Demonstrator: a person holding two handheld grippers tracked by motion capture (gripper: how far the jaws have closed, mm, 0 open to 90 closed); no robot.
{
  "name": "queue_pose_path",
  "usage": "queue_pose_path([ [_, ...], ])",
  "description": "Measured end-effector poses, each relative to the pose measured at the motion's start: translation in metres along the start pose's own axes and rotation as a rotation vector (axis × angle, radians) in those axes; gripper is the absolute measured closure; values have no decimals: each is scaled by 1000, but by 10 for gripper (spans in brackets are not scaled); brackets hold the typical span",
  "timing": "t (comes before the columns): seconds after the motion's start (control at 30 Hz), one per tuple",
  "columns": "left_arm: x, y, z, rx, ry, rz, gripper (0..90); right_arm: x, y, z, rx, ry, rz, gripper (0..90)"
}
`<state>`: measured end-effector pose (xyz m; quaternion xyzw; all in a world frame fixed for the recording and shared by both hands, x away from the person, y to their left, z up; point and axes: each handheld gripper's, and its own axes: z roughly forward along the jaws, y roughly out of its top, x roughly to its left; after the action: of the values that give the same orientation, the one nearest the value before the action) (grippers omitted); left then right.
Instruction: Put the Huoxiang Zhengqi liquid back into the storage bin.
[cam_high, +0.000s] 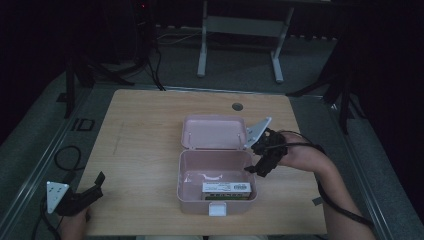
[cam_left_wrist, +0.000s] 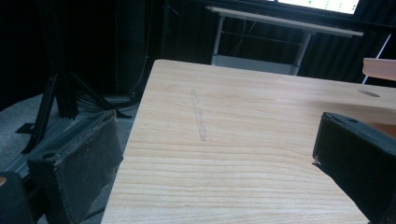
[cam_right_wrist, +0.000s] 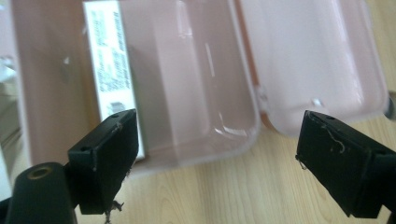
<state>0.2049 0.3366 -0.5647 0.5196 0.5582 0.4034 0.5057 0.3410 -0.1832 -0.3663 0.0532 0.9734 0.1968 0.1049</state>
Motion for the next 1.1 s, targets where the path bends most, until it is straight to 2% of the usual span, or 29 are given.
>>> queue_pose_path([
  [0.17, 0, 0, 0, 2, 1, 2, 12, -5, -19, -3, -23, -43, 37, 124],
  [0.23, 0, 0, 0, 0, -1, 0, 12, -8, -33, -4, -29, -59, 60, 125],
  [0.4, 0, 0, 0, 0, -3, -2, 11, -10, -58, 4, -31, -63, 110, 125],
  [0.53, 0, 0, 0, 0, -3, -1, 12, -10, -78, 19, -40, -66, 155, 125],
  [0.67, 0, 0, 0, -1, -3, -1, 12, -11, -97, 39, -65, -102, 210, 125],
  [0.8, 0, 0, 0, -1, -3, -2, 12, -12, -117, 61, -101, -159, 286, 125],
  [0.9, 0, 0, 0, 0, -3, -2, 12, -12, -130, 74, -149, -199, 350, 125],
  [0.93, 0, 0, 0, 0, -3, -2, 12, -12, -134, 78, -163, -218, 366, 125],
  [0.97, 0, 0, 0, 0, -3, -2, 12, -12, -134, 78, -163, -218, 366, 125],
  [1.03, 1, 0, 0, -1, -4, -2, 12, -10, -147, 91, -203, -252, 412, 125],
  [1.1, 0, 0, 0, -1, -3, -2, 11, -8, -153, 96, -219, -265, 434, 125],
])
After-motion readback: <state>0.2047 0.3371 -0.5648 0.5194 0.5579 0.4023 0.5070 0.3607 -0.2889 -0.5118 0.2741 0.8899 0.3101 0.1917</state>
